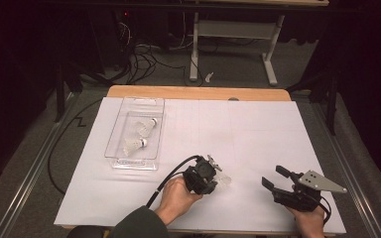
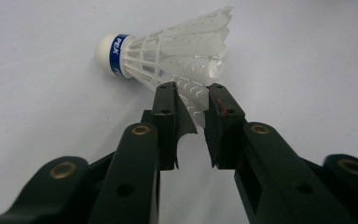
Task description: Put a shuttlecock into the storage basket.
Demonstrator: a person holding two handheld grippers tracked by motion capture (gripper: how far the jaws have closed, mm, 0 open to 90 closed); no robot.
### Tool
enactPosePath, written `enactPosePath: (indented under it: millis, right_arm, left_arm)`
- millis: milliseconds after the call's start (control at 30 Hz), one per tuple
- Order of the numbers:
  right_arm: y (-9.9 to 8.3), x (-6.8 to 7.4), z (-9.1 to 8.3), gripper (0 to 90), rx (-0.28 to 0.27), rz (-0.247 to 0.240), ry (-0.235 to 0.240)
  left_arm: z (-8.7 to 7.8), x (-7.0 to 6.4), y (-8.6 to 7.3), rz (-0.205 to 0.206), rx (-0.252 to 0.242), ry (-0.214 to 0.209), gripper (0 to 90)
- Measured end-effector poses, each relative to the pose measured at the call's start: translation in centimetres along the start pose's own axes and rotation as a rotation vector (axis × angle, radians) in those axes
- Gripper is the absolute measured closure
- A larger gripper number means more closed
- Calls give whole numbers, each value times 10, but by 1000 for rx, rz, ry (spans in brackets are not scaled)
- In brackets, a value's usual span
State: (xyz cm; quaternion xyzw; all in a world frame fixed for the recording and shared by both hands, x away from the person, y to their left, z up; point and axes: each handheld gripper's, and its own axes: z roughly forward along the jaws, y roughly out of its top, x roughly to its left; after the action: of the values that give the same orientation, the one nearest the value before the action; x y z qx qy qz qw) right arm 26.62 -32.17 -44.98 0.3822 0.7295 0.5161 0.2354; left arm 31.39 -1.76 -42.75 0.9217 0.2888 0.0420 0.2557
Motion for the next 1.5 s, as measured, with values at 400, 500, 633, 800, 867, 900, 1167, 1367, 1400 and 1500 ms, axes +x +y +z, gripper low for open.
enactPosePath:
  millis: [400, 500, 633, 800, 867, 900, 1167, 1367, 1400, 1500]
  right_arm:
    - [0, 0, 1, 301, 4, 2, 2]
    - [0, 0, 1, 301, 5, 4, 1]
    - [0, 1, 1, 301, 2, 0, -1]
    - [0, 1, -1, 301, -7, 4, -4]
    - [0, 1, -1, 301, -7, 2, -2]
    - [0, 1, -1, 301, -7, 1, -1]
    - [0, 1, -1, 301, -6, -5, -1]
    - [1, 1, 0, 301, -3, -6, -4]
    - [0, 1, 0, 301, -3, -5, -4]
    - [0, 1, 0, 301, -4, -5, -3]
  left_arm:
    - [1, 5, -1, 9, 11, 11, 874]
    - [-1, 7, 0, 3, 11, 9, 891]
    - [-3, 9, -2, 3, 3, 17, 896]
    - [-7, 8, -3, 15, -13, 27, 900]
    - [-8, 9, -3, 16, -9, 27, 900]
    - [-8, 9, -3, 17, -9, 24, 900]
    - [-10, 12, -4, 16, -14, -4, 900]
    - [-14, 16, -5, 12, -32, -34, 900]
    - [-15, 16, -5, 12, -34, -32, 900]
    - [-18, 17, -6, 5, -48, -36, 900]
